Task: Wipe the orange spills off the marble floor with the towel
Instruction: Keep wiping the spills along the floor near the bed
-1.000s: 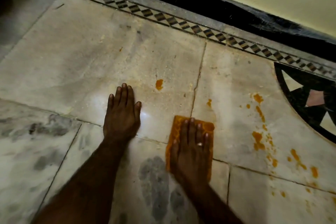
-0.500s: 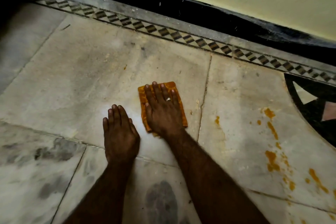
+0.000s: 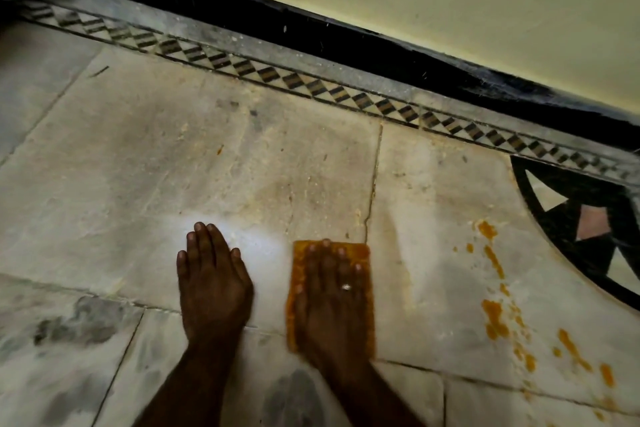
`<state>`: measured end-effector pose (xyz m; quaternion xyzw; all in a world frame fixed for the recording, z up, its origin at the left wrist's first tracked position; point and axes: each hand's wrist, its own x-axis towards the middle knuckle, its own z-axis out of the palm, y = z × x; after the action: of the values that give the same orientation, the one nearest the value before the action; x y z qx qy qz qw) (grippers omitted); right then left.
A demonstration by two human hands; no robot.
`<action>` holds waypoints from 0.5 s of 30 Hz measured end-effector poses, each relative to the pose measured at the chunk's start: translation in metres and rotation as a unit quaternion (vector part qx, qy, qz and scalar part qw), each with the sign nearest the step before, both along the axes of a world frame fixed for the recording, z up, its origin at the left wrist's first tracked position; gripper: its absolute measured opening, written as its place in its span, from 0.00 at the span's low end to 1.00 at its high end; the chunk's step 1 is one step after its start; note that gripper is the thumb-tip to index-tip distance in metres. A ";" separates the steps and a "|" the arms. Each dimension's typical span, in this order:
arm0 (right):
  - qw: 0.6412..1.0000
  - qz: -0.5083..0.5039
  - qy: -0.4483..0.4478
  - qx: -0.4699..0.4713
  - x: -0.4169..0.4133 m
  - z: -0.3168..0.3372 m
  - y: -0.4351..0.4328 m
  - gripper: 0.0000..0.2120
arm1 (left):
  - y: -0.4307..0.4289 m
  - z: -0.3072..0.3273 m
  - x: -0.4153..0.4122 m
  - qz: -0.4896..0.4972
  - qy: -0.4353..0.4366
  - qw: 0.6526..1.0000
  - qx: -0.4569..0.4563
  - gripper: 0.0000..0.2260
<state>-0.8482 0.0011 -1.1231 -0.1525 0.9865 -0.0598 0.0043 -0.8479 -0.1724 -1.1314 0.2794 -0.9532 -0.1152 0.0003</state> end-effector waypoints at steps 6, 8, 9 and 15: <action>1.000 0.004 0.008 -0.025 -0.125 0.004 -0.016 0.29 | 0.000 -0.003 0.000 0.000 -0.005 1.000 0.002 0.31; 0.999 -0.037 0.001 -0.016 -0.148 0.002 0.006 0.29 | 0.000 -0.002 0.000 -0.003 -0.005 1.000 0.001 0.31; 0.998 -0.056 -0.001 -0.009 -0.152 0.002 0.018 0.29 | 0.000 -0.002 0.001 -0.004 -0.002 1.000 0.000 0.31; 0.978 -0.208 0.001 0.003 -0.084 0.005 0.073 0.30 | -0.001 0.002 0.000 -0.001 0.002 1.000 -0.003 0.30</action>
<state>-0.9325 0.0740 -1.1181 0.0564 0.9968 -0.0559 -0.0085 -0.8477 -0.1732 -1.1297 0.2781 -0.9539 -0.1126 0.0030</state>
